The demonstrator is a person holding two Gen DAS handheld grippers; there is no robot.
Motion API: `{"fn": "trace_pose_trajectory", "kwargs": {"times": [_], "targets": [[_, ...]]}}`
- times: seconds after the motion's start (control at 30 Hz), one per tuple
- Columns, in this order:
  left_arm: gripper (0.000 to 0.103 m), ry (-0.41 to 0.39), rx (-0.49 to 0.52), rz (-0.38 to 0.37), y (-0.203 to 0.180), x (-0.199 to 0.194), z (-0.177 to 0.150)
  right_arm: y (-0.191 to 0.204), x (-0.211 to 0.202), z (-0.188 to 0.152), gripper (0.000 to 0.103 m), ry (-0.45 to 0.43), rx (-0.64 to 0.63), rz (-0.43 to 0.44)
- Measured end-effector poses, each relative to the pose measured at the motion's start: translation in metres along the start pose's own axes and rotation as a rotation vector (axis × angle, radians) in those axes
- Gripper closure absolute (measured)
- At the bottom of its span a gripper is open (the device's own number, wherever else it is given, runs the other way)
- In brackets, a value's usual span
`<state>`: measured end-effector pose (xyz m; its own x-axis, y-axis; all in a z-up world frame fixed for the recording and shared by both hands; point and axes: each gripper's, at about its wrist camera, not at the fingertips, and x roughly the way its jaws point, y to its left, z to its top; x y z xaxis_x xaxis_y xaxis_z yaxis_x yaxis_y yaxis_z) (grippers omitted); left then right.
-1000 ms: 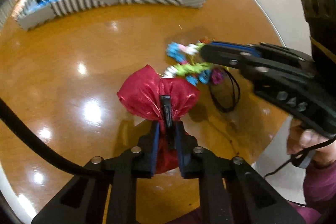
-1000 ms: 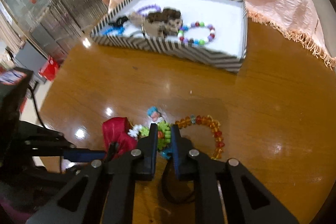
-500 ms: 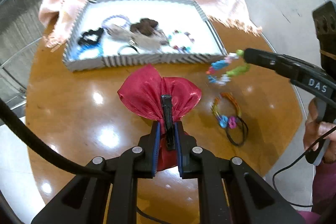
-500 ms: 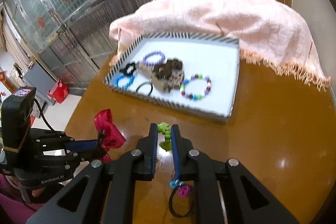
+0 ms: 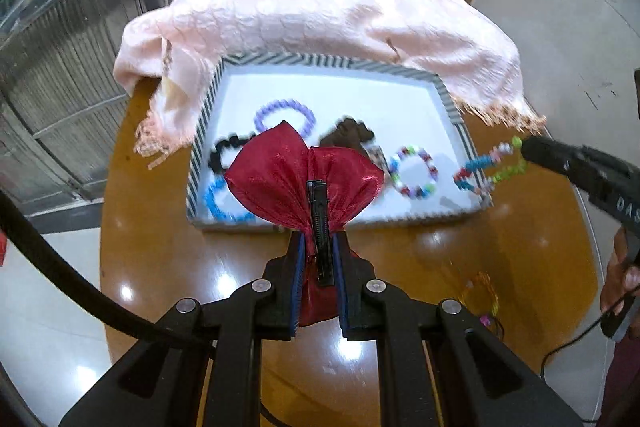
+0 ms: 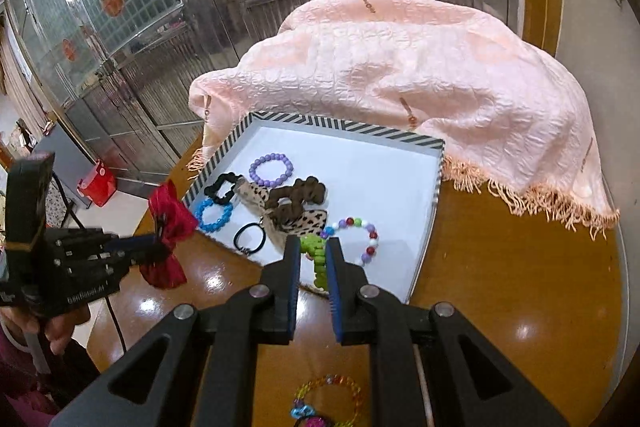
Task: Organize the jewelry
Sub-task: 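Carry the red bow and green necklace over the tray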
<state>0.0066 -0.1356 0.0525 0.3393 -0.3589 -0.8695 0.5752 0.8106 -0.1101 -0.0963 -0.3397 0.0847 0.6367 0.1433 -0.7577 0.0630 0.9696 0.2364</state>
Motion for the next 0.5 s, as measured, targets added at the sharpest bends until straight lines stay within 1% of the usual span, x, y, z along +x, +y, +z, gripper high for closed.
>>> {"fn": "trace_pose_trajectory", "kwargs": {"times": [0.13, 0.33, 0.5], "targets": [[0.096, -0.012, 0.007, 0.034, 0.000, 0.011, 0.024, -0.003, 0.013, 0.011, 0.090, 0.020, -0.003, 0.006], [0.096, -0.011, 0.007, 0.066, -0.001, 0.031, 0.053, -0.002, 0.028, 0.016, 0.090, 0.047, -0.022, 0.023], [0.096, 0.000, 0.000, 0.090, 0.001, 0.050, 0.071, -0.008, 0.043, 0.028, 0.090, 0.060, -0.024, 0.024]]}}
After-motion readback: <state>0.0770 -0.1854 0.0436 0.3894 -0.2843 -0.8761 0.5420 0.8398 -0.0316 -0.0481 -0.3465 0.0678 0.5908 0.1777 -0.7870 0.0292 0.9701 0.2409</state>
